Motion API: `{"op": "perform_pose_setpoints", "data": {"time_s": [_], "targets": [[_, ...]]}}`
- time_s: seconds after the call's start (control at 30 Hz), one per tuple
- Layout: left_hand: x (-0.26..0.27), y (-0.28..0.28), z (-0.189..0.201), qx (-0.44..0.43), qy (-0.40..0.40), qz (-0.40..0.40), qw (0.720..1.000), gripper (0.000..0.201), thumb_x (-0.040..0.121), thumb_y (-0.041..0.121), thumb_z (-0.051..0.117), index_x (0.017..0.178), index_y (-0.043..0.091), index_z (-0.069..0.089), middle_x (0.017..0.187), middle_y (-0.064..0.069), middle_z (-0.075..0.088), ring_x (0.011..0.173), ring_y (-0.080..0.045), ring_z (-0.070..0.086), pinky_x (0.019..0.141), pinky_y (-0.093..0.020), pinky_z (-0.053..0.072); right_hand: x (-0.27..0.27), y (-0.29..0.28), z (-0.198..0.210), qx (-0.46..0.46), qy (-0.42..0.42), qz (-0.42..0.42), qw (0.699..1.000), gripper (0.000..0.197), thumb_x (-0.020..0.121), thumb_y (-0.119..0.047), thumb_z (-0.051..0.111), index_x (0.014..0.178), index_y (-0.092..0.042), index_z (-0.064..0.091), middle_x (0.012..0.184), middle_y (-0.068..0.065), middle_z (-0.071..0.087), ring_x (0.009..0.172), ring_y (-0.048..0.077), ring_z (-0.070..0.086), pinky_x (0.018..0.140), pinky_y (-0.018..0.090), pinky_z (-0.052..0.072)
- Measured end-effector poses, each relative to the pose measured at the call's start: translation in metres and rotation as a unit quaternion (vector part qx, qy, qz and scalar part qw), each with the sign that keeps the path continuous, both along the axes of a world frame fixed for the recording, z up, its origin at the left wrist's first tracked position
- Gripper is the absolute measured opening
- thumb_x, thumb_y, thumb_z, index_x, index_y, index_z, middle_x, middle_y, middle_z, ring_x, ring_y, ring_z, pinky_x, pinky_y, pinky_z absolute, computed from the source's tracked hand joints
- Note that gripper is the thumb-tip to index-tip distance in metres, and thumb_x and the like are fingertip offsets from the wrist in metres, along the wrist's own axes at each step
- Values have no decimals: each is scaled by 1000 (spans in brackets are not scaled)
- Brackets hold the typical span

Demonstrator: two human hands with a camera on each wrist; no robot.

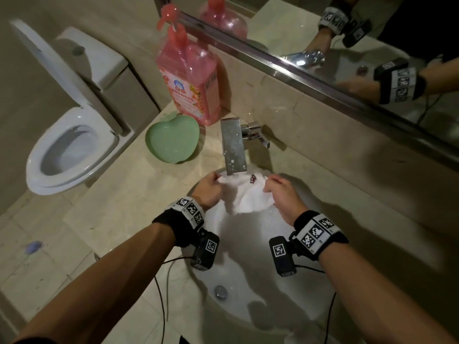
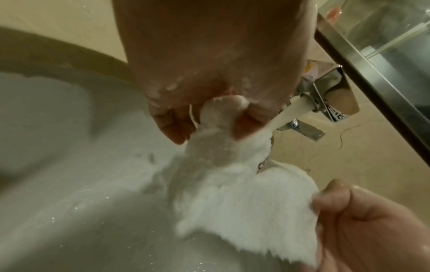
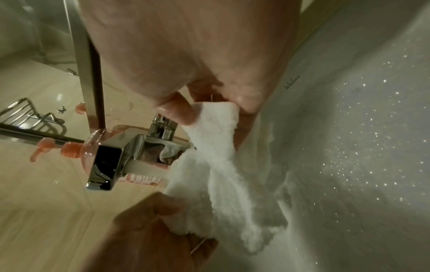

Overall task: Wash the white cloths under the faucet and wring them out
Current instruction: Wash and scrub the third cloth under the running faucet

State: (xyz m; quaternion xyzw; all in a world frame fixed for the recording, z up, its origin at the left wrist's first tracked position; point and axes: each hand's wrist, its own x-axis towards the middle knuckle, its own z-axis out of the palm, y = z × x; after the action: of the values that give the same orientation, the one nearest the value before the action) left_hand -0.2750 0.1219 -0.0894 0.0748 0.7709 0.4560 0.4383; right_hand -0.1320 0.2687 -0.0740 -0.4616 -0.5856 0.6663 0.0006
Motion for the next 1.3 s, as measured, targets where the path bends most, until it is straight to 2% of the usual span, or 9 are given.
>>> {"op": "perform_pose_setpoints", "data": {"time_s": [0.1, 0.2, 0.33, 0.53, 0.7, 0.87, 1.1, 1.2, 1.3], "targets": [[-1, 5, 4, 25, -38, -2, 999, 47, 66, 26, 80, 112, 19, 70, 92, 0, 77, 82, -17, 74, 66, -28, 59, 3, 4, 2, 1, -14, -8, 1000, 30, 82, -5, 49, 108, -7, 64, 111, 20, 65, 104, 37, 58, 96, 48, 47], [-2, 13, 5, 22, 6, -17, 1000, 31, 76, 37, 78, 100, 17, 75, 77, 7, 76, 67, -10, 72, 54, -21, 53, 4, 10, 0, -19, -26, -50, 998, 41, 83, 1, 47, 120, -7, 63, 111, 12, 63, 100, 29, 57, 85, 40, 49], [-4, 13, 14, 11, 65, -28, 997, 38, 78, 39, 73, 103, 9, 72, 87, -3, 76, 78, -18, 73, 67, -32, 60, 12, 6, -3, -20, -16, -32, 999, 25, 73, -27, 69, 96, -17, 71, 101, 6, 74, 97, 27, 68, 83, 39, 53], [-8, -15, 33, -11, 128, -56, 990, 39, 86, 45, 66, 53, 27, 54, 48, 14, 51, 46, -5, 45, 48, -19, 37, 5, 2, -19, 166, -79, 61, 981, 58, 90, -48, 68, 129, -6, 63, 128, 13, 66, 118, 31, 62, 100, 41, 51], [-13, -39, 37, -45, 234, -53, 970, 32, 84, 29, 70, 70, 21, 43, 68, 2, 51, 61, -15, 45, 55, -27, 38, -8, -5, -21, 276, -102, 150, 944, 46, 105, -39, 48, 138, -9, 58, 133, 18, 64, 119, 34, 61, 97, 33, 45], [-17, -61, 43, -38, 195, -129, 971, 35, 84, 11, 57, 112, 30, 49, 105, -1, 63, 86, -21, 59, 68, -27, 48, -22, -12, -16, 334, -94, 235, 908, 36, 104, -35, 51, 112, -7, 72, 111, 20, 71, 101, 33, 65, 82, 33, 44], [-17, -68, 47, -64, 179, -146, 971, 16, 89, 18, 60, 101, 20, 69, 112, -1, 71, 106, -19, 64, 97, -34, 50, -43, -23, -8, 260, -93, 253, 927, 29, 83, -23, 80, 108, -10, 73, 104, 8, 73, 97, 27, 67, 85, 35, 54], [-15, -71, 47, -58, 177, -133, 974, 14, 95, 24, 57, 101, 18, 68, 114, 1, 71, 108, -17, 63, 99, -33, 48, -50, -27, -11, 348, -126, 321, 872, 34, 81, -15, 78, 112, -3, 71, 113, 16, 71, 107, 33, 65, 88, 33, 51], [-15, -72, 47, -58, 184, -146, 970, 15, 96, 18, 54, 103, 20, 67, 114, 1, 68, 98, -17, 61, 86, -26, 47, -53, -32, -6, 432, -98, 335, 832, 29, 93, -32, 68, 107, -8, 77, 93, 16, 72, 87, 31, 66, 70, 30, 44]]}}
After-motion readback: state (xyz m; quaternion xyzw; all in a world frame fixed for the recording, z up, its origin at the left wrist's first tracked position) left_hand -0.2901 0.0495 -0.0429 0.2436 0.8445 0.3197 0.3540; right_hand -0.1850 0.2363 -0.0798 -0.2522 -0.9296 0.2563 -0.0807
